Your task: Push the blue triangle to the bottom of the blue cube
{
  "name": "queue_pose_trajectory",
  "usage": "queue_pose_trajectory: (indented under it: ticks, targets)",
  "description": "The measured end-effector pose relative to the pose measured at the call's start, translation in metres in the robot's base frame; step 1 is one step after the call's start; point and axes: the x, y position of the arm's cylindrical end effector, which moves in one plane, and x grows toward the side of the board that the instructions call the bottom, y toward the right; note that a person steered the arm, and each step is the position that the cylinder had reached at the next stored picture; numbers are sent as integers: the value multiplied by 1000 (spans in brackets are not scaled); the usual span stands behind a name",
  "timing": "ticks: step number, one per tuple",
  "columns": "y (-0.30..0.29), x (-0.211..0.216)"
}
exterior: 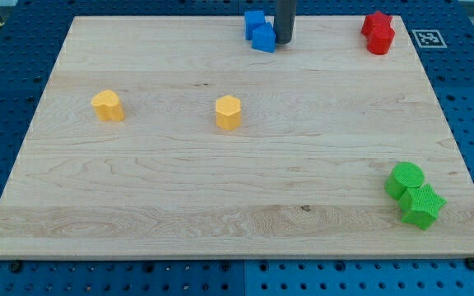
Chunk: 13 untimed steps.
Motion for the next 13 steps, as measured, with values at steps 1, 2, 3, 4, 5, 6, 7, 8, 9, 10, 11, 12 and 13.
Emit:
queue_pose_trajectory:
  ticks: [1,2,3,4,5,6,7,8,9,10,11,12,13]
  targets:
    - [36,31]
    - [51,87]
    - [13,127]
    - [-7,132]
    - [-32,125]
    - [-99,123]
    - [-182,122]
    - [-260,104]
    - [-342,100]
    - [-383,124]
    - [-383,133]
    - [-380,135]
    - [-348,140]
